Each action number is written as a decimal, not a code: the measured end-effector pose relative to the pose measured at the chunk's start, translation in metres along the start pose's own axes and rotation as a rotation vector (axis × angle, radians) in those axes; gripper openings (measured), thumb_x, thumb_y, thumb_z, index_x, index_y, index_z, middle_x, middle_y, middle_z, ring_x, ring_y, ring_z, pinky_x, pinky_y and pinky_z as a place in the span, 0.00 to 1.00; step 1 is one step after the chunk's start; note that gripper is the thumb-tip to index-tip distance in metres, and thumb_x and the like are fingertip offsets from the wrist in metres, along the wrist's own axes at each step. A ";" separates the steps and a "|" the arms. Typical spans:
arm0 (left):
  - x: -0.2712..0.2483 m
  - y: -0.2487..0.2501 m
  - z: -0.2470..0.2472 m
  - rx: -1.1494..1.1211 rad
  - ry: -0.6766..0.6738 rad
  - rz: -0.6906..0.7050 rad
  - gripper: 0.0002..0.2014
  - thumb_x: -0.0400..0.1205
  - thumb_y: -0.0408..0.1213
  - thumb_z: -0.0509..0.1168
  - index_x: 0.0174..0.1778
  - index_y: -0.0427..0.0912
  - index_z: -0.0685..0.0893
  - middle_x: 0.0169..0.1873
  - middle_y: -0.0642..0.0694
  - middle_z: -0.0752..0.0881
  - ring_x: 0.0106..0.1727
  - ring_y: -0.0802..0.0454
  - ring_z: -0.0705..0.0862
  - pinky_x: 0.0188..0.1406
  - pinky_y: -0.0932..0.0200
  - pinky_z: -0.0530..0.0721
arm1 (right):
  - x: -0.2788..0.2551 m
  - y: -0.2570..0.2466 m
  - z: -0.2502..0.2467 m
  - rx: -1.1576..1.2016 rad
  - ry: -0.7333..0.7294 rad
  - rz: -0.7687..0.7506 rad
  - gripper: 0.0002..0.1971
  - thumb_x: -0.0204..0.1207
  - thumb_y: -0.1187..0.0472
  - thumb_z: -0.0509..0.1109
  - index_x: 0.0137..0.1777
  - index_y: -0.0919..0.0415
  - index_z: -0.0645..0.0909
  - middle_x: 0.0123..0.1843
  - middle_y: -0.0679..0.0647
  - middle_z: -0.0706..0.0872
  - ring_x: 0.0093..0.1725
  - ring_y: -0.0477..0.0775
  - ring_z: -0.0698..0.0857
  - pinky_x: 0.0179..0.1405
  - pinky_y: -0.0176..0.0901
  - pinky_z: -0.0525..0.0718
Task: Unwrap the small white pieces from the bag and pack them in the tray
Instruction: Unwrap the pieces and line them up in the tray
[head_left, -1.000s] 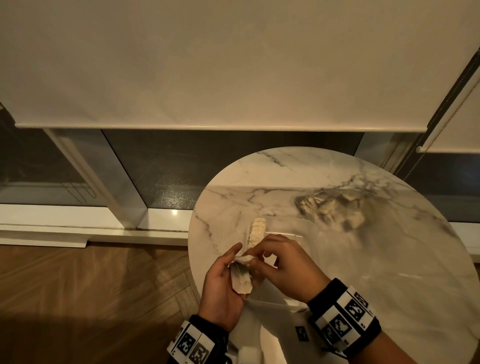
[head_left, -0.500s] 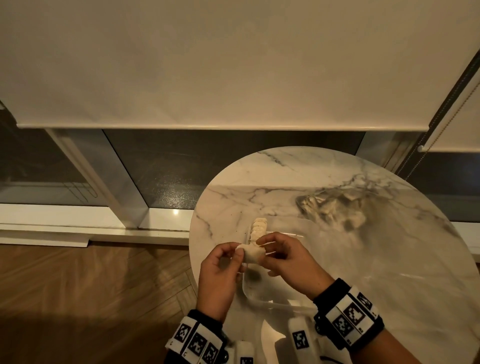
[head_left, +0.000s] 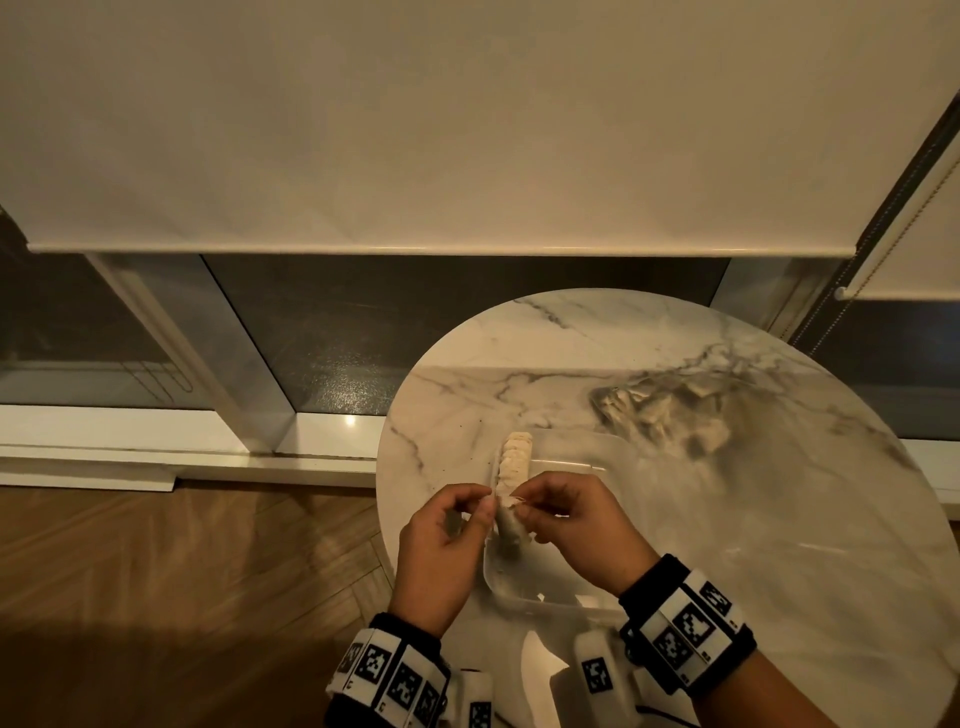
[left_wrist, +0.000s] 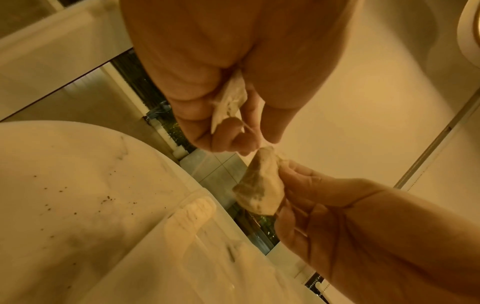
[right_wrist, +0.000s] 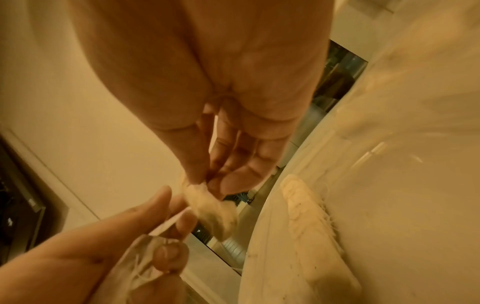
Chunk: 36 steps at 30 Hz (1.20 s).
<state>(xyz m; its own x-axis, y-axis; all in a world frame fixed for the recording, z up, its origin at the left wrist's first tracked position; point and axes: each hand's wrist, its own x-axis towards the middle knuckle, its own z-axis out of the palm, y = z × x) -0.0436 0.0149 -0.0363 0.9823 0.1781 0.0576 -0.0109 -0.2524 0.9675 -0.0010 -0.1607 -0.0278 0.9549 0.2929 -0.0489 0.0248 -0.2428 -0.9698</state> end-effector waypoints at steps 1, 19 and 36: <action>0.000 -0.002 0.000 0.002 -0.006 -0.023 0.05 0.83 0.41 0.70 0.51 0.56 0.89 0.45 0.61 0.90 0.50 0.61 0.87 0.54 0.48 0.89 | 0.000 0.000 0.000 0.055 0.014 0.030 0.06 0.77 0.69 0.75 0.46 0.57 0.88 0.39 0.54 0.92 0.39 0.51 0.90 0.40 0.42 0.88; 0.007 -0.022 -0.007 0.111 0.189 -0.149 0.07 0.77 0.35 0.77 0.44 0.52 0.87 0.37 0.53 0.89 0.38 0.61 0.86 0.42 0.62 0.85 | 0.008 0.019 -0.010 -0.484 0.065 0.188 0.02 0.77 0.56 0.75 0.44 0.48 0.85 0.43 0.44 0.89 0.43 0.44 0.86 0.47 0.38 0.85; -0.001 -0.052 0.009 0.174 -0.013 -0.331 0.07 0.75 0.43 0.78 0.45 0.51 0.88 0.40 0.55 0.90 0.44 0.57 0.88 0.47 0.61 0.86 | 0.052 0.017 0.039 -0.714 -0.123 0.334 0.10 0.74 0.60 0.76 0.54 0.57 0.89 0.55 0.56 0.89 0.52 0.55 0.88 0.47 0.40 0.84</action>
<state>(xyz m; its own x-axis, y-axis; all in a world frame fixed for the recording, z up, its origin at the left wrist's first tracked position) -0.0426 0.0198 -0.0889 0.9295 0.2656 -0.2558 0.3388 -0.3411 0.8769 0.0377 -0.1134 -0.0562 0.9067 0.1904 -0.3765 -0.0333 -0.8573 -0.5137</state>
